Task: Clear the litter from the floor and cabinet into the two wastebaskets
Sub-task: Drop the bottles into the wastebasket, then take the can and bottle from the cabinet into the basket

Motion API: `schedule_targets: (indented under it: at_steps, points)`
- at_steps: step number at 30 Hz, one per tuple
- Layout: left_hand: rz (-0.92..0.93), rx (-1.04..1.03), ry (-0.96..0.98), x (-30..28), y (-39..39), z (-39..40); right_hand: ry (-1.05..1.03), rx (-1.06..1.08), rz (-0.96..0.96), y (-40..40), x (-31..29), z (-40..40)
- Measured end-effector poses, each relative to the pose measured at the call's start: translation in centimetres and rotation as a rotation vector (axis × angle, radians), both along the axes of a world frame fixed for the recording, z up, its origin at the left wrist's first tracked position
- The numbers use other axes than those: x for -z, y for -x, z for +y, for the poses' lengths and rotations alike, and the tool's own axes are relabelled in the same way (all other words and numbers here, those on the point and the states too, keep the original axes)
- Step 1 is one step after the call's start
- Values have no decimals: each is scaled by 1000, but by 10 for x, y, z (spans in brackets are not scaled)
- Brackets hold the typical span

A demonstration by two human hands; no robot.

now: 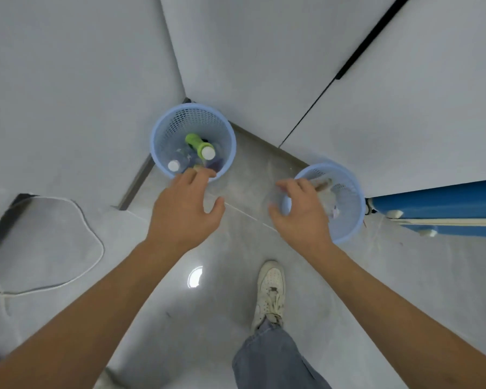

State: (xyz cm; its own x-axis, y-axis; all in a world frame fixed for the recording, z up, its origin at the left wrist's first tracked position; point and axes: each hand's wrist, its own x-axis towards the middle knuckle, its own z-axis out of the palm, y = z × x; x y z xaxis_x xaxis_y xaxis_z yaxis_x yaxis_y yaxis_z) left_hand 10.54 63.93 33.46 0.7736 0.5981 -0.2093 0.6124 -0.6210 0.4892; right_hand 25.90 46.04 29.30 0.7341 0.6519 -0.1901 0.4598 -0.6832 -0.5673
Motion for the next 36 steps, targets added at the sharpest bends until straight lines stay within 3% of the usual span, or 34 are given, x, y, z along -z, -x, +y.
schedule_targets:
  at_steps: [13, 21, 24, 27, 31, 36]
  points:
    - [-62, -309, -182, -247, 317, 134, -209, -522, 122, 319, -242, 235]
    - [-129, -659, -228, -342, 534, 210, -195, -747, 85, 477, -344, 346]
    - [-112, -769, -234, -344, 590, 230, -208, -791, 106, 511, -358, 388]
    - [-68, -785, -256, -321, 616, 257, -310, -797, -5, 525, -362, 440]
    - [-6, -760, -253, -272, 614, 314, -454, -736, -198, 516, -347, 526]
    - [158, -641, -180, -193, 592, 371, -393, -772, -283, 494, -301, 603]
